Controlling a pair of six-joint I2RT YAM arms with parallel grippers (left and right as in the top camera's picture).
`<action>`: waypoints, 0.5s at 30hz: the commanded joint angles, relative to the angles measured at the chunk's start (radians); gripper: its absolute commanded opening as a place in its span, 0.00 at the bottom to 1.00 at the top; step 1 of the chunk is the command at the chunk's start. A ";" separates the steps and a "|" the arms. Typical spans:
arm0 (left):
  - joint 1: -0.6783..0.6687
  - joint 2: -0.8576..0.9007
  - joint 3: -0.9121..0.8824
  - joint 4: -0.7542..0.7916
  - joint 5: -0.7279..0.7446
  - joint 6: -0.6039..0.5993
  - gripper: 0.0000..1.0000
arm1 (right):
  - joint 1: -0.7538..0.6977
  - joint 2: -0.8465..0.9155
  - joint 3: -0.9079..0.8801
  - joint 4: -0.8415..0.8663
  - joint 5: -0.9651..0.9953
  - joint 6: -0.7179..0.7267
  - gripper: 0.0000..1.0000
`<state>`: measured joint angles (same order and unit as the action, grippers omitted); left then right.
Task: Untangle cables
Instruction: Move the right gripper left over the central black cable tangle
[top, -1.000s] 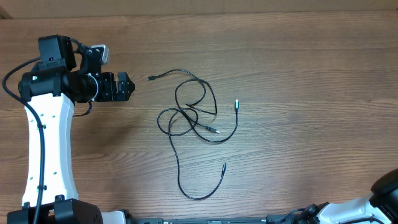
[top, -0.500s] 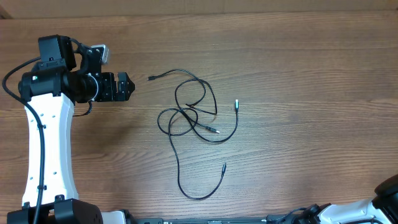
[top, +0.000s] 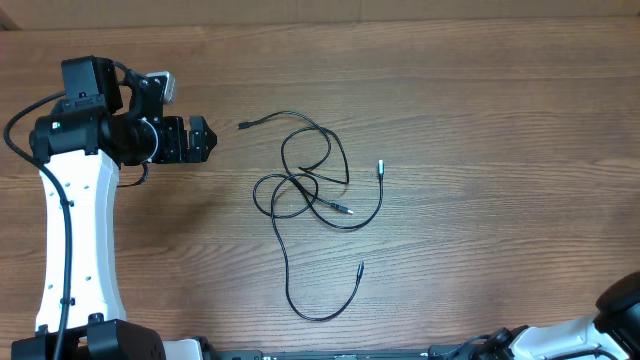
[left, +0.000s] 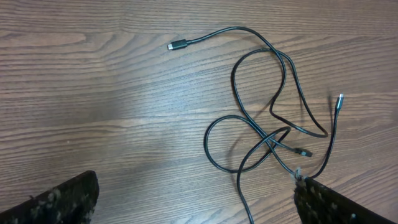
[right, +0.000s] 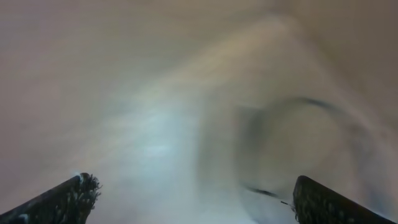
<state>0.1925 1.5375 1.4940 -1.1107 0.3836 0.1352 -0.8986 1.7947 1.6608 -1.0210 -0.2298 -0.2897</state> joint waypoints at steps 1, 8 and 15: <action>0.003 0.000 0.016 0.000 -0.002 0.022 1.00 | 0.074 -0.005 0.012 -0.034 -0.446 0.001 1.00; 0.003 0.000 0.016 0.000 -0.002 0.022 1.00 | 0.284 -0.004 0.008 -0.211 -0.472 0.001 1.00; 0.003 0.000 0.016 0.000 -0.002 0.022 1.00 | 0.541 -0.004 0.006 -0.305 -0.471 0.001 1.00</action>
<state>0.1925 1.5375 1.4940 -1.1107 0.3836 0.1352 -0.4385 1.7947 1.6608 -1.3174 -0.6708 -0.2878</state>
